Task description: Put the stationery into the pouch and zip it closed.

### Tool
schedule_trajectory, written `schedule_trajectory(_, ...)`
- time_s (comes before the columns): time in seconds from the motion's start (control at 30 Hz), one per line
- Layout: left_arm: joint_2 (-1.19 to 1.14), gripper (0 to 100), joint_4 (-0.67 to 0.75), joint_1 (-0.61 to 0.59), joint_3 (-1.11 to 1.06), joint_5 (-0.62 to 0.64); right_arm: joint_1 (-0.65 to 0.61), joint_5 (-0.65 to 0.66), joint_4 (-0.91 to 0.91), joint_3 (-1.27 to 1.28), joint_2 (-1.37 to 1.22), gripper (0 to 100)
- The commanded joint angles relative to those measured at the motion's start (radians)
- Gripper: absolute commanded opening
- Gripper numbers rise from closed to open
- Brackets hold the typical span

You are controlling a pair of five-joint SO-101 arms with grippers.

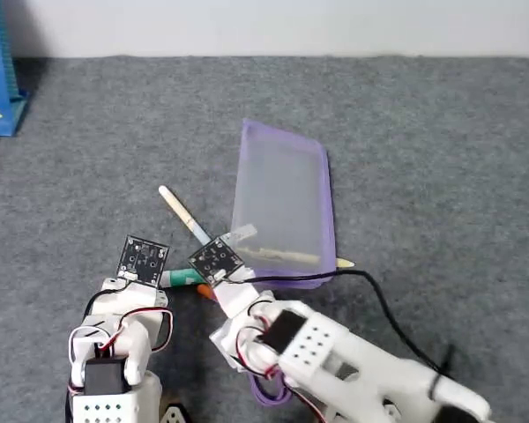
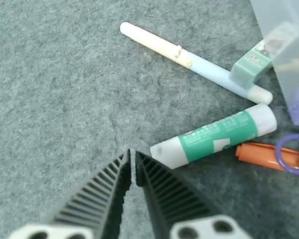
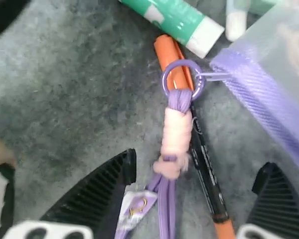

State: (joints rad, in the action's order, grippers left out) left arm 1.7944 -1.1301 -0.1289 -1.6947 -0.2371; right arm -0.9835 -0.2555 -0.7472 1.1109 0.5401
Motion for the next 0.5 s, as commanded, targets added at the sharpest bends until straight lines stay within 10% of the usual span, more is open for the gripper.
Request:
schedule_trajectory(0.0,-0.008,2,0.021,-0.002,0.010,-0.006,-0.002,-0.006,0.102,-0.018,-0.081,37.1)
schedule_trajectory(0.47,-0.008,2,0.021,-0.002,0.010,-0.006,0.058,-0.002,0.110,-0.089,-0.157,6.6)
